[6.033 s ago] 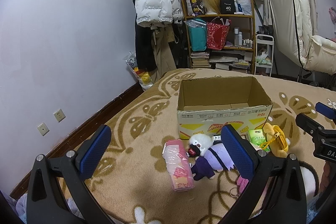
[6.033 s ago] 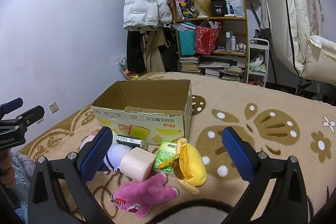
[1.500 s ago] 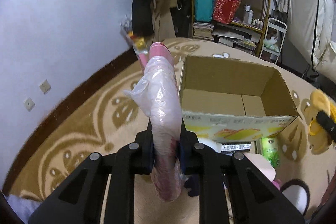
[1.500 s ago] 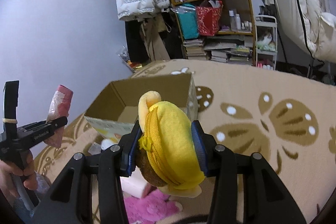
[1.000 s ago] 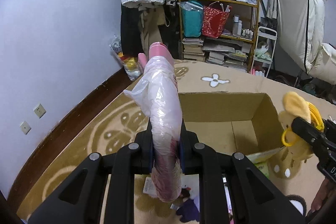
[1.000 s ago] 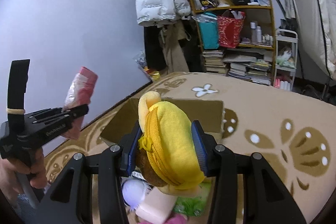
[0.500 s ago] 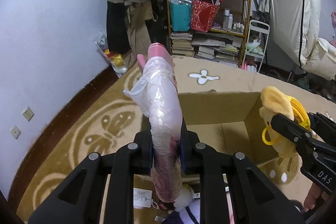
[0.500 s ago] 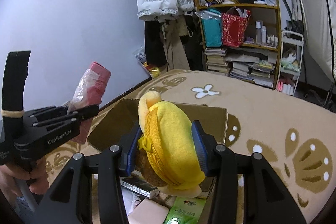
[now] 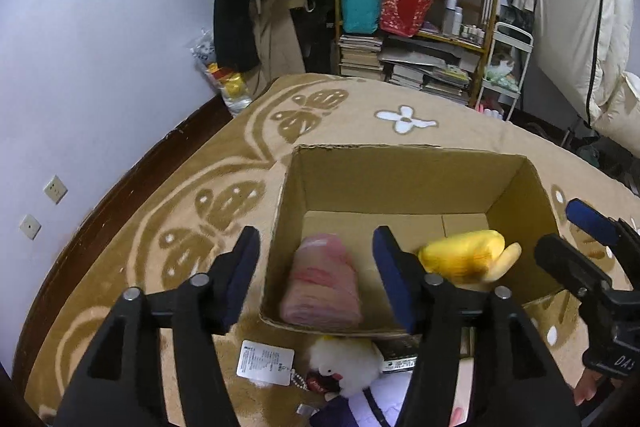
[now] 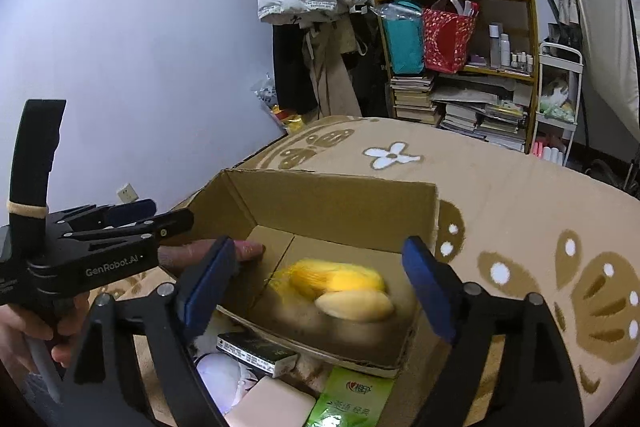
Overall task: Organize soft objects
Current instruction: 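Drop pink tube into box with left tool while right drops yellow plush, then move both tools toward the purple plush doll and pink cube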
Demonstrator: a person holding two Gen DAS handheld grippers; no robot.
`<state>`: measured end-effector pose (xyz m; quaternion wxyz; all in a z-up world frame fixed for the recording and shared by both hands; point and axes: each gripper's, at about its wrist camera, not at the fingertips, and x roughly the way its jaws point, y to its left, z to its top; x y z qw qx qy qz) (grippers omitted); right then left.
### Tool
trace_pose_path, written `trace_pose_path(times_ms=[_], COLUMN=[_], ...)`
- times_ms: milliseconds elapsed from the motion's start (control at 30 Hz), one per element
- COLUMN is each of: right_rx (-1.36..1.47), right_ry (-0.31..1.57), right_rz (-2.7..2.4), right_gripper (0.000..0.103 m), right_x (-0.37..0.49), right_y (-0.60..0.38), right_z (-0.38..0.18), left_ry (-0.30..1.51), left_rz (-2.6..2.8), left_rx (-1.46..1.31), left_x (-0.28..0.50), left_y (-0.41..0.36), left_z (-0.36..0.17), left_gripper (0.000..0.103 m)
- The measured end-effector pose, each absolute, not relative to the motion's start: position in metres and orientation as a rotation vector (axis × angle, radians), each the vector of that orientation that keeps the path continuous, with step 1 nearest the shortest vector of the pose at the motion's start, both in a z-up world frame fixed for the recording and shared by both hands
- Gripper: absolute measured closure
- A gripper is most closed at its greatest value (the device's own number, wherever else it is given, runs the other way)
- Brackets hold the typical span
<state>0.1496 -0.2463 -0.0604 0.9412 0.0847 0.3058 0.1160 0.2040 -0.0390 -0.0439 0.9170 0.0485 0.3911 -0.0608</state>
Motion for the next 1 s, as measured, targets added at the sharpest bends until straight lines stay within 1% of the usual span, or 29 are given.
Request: trace_pose_path(times_ms=[33,133,200,267,300,333,433,567,833,1000], right_rx=[0.164,0.153,0.171,0.185,0.187,0.186,0.181,0.168,0.173,0.21], right_ry=[0.634,0.647,0.643,0.652,0.655,0.656,0.651,0.641,0.604,0.591], right_rz=[0.23,0.206,0.203,0.2,0.196,0.192,0.189,0.181,0.156,0.151], right_gripper=[0.011,0.0,0.0,0.0,0.0,0.0,0.0,0.0,0.0,0.0], right_x=[0.15,0.148,0.145,0.143,0.142,0.14,0.132,0.118,0.084,0.062], right_y=[-0.247,-0.247,-0.249,-0.251,-0.25,-0.25,-0.247,-0.241,-0.237,-0.234], right_z=[-0.06,-0.06,-0.06,-0.06,-0.059,-0.058,-0.053,-0.044,-0.022,-0.015], left_ry=[0.81,0.816,0.823,0.835,0.838,0.836,0.818,0.843,0.813,0.822], left_rz=[-0.122,-0.106,-0.094,-0.094,-0.092,-0.091,-0.089,-0.111,-0.106,-0.13], left_rx=[0.094,0.08,0.083,0.088,0.089,0.09,0.094,0.092,0.113,0.074], left_x=[0.204,0.203,0.202,0.199,0.198,0.196,0.188,0.18,0.15,0.133], left_y=[-0.037,-0.031,-0.027,-0.026,-0.025,-0.024,-0.022,-0.019,-0.01,-0.002], left_z=[-0.044,-0.043,-0.043,-0.043,-0.043,-0.042,-0.036,-0.028,-0.011,-0.006], left_gripper=[0.027,0.018,0.014,0.009,0.004,0.002,0.0,0.0,0.0,0.0])
